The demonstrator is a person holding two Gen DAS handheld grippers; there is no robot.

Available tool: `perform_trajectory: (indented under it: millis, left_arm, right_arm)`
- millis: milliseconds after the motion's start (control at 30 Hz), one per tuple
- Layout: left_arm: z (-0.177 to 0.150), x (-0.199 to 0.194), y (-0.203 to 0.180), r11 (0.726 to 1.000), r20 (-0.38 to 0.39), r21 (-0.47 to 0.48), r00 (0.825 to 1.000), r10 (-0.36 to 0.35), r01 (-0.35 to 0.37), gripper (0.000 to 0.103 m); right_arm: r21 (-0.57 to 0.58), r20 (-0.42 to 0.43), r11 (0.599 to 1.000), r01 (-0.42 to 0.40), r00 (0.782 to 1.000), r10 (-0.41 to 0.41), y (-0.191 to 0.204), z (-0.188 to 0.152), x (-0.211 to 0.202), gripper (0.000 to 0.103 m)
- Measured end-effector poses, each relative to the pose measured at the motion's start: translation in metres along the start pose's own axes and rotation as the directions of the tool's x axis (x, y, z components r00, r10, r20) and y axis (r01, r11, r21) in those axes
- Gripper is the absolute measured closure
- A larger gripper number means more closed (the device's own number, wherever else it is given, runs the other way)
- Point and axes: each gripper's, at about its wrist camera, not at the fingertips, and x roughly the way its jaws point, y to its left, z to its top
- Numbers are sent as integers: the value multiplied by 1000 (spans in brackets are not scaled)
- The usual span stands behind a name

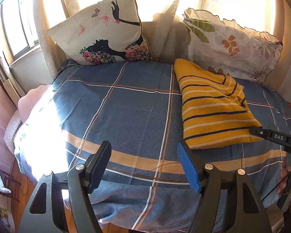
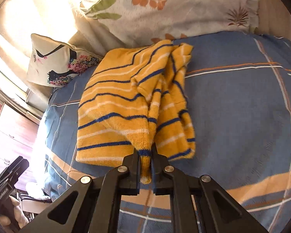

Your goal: Fold small clothes

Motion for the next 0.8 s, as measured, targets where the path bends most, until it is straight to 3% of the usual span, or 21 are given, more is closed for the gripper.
perform_trajectory:
  millis: [133,200,333,433,533,567,700,733,767,800]
  left_arm:
    - [6,20,-11,999,-33,27,999,-37,38,33]
    - [10,30,-20,997,-57,42,996,-69,71,33]
    - [18,43,-35,991,-71,86,993,-94,100,33]
    - [23,52,-40,988,-76,100,991,-108,115,33]
    - [28,63,-41,987,-99,98,988,-114,124,33]
    - [29,68,-40,987,-110,94,987,-116,127,33]
    - [32,79,-32,988,-141,86,984,-112,125,33]
    - [33,80,-29,989,-144,82,983,-111,124,33]
    - [34,81,-26,990,-144,78,984,-107,119,33]
    - [35,81,-22,991,-141,76,985,-102,114,33]
  right_arm:
    - [51,-59,996,77,996,-74,-27,-16,5,95]
    - [82,-102,994,68,993,-60,-33,-20,22,94]
    - [104,-51,994,15,999,-10,-30,-10,5,86]
    - [118,41,993,4,999,-9,-26,12,-22,72]
    - [107,101,994,21,994,-32,-19,47,-24,43]
    - [105,110,994,32,993,-43,-16,61,-17,41]
    - [52,74,989,137,987,-141,-9,101,32,41]
    - [35,39,990,138,989,-140,-10,110,50,45]
    - [27,8,993,119,993,-119,-12,114,61,90]
    - [25,-23,995,101,995,-101,-15,117,69,95]
